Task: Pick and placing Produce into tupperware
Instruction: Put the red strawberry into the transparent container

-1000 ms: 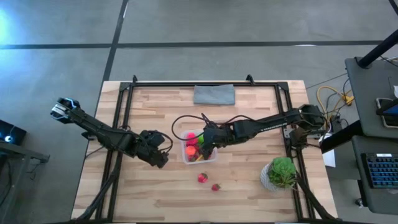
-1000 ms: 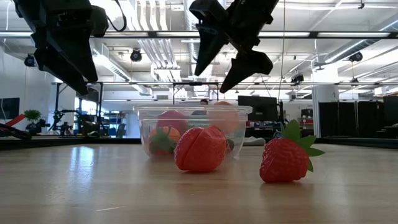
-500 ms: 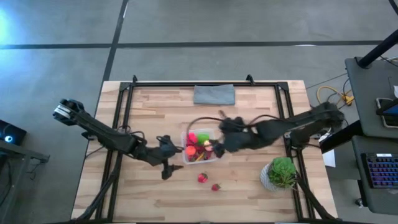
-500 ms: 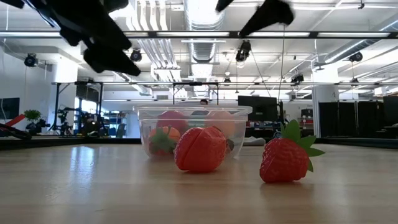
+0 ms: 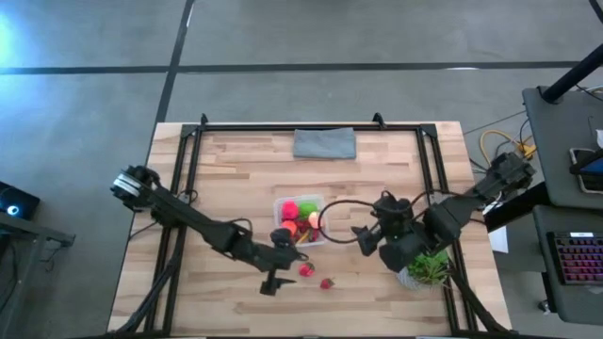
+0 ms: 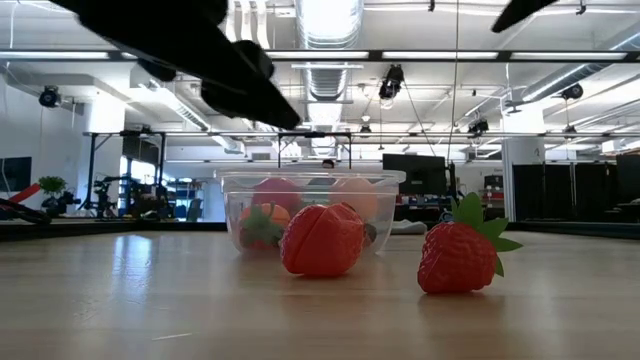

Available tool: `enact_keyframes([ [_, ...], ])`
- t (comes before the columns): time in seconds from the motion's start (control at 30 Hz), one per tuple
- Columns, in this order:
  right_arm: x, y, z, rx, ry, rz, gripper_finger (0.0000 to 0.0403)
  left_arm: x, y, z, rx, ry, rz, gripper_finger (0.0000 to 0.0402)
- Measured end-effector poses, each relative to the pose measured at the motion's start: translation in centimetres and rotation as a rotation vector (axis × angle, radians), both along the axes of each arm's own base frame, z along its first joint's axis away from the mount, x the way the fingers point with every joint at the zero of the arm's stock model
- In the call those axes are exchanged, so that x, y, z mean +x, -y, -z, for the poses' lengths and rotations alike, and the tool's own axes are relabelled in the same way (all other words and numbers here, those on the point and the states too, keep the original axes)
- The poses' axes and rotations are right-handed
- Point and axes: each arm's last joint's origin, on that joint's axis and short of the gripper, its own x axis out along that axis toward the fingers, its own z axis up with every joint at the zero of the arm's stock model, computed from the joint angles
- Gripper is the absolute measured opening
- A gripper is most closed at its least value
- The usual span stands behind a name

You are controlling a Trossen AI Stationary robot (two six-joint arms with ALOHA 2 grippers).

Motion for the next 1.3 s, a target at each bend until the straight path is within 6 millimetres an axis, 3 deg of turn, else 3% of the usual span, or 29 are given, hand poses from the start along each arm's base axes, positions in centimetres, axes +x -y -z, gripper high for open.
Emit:
enact_keyframes([
  [0.23,-0.6,-2.1,1.7,0.047,-0.04,0.068,0.0368,2.5,1.2,0.3,-0.084,-0.127,-0.096,0.0324],
  [0.6,-1.0,-3.2,2.4,0.099,-0.021,0.141,0.0368,5.1,2.3,1.8,-0.187,-0.217,-0.263,0.0324],
  [0.97,-1.2,-3.5,2.3,0.101,-0.015,0.133,0.0368,5.1,2.2,1.9,-0.138,-0.239,-0.327,0.0325],
  [1.3,-1.3,-3.3,2.5,0.081,-0.036,0.133,0.0368,5.4,2.3,3.2,-0.132,-0.267,-0.348,0.0325],
])
